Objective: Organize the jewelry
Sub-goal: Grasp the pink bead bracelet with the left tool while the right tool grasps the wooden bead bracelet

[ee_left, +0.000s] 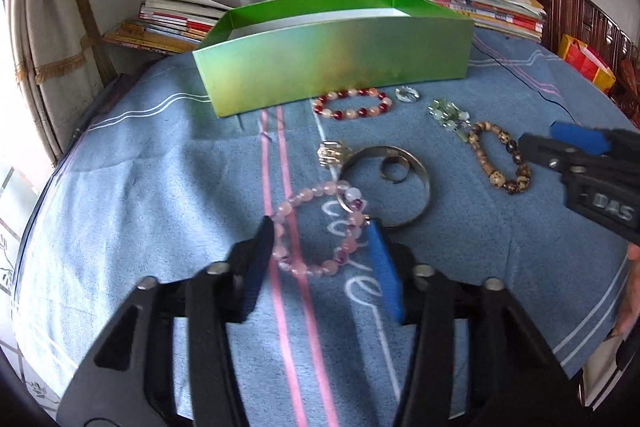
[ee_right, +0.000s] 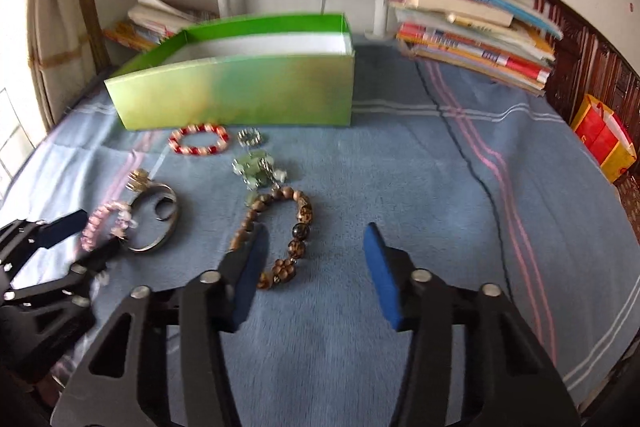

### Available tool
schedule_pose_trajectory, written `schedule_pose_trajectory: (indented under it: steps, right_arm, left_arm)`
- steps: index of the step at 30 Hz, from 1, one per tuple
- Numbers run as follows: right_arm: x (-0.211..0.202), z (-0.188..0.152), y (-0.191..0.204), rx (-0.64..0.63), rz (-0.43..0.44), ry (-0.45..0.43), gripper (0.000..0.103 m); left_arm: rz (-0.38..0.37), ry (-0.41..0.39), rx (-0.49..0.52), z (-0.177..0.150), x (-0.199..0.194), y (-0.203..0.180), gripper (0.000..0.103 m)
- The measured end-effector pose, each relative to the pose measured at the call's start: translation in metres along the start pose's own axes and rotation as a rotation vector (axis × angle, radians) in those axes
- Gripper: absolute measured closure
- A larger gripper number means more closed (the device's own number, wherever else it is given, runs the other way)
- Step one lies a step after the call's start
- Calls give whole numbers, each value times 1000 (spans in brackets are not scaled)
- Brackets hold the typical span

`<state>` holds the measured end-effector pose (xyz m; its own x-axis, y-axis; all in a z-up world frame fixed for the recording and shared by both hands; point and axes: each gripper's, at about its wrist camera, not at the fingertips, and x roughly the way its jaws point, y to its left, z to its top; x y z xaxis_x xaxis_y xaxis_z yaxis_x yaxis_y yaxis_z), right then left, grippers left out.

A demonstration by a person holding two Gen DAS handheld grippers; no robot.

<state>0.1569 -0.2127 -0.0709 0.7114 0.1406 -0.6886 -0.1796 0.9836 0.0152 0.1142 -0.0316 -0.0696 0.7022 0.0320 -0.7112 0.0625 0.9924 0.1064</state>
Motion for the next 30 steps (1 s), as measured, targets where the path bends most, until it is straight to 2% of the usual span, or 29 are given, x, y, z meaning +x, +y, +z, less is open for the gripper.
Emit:
schedule_pose_trajectory:
  steps: [1,2,3,4,6,10,16,20,25,30]
  right_arm:
    - [5,1,1,-9,3,20,61]
    - [13,1,3,-19,15,52,68]
    - [13,2,3,-21,19,46,73]
    - [13,2,4,-21,26,47,88]
    - [15,2,6,-34,29,43,92]
    - [11,0,3,-2,76,20,92]
    - [-36,-6,4,24,153,-134,92]
    - [-70,-16,8,26,187,-204,92]
    - [-103,-26,6,35,201,-255,92]
    - [-123,-36,7,29,199,-284,92]
  left_arm:
    - [0,-5,-23,0,-1,6,77]
    - [-8,-2,-41,0,-2,10,94]
    - [-51,26,-73,0,3,18,95]
    - [-62,20,-82,-1,3,21,95]
    - [-58,12,-107,-2,2,29,95]
    - [-91,-33,-162,-4,-12,43,95]
    - [-115,-124,-197,-6,-54,54,95]
    - [-160,-179,-204,-10,-85,55,95]
    - [-187,-228,-193,-16,-116,47,95]
    - [-202,-238,-181,-22,-130,41,95]
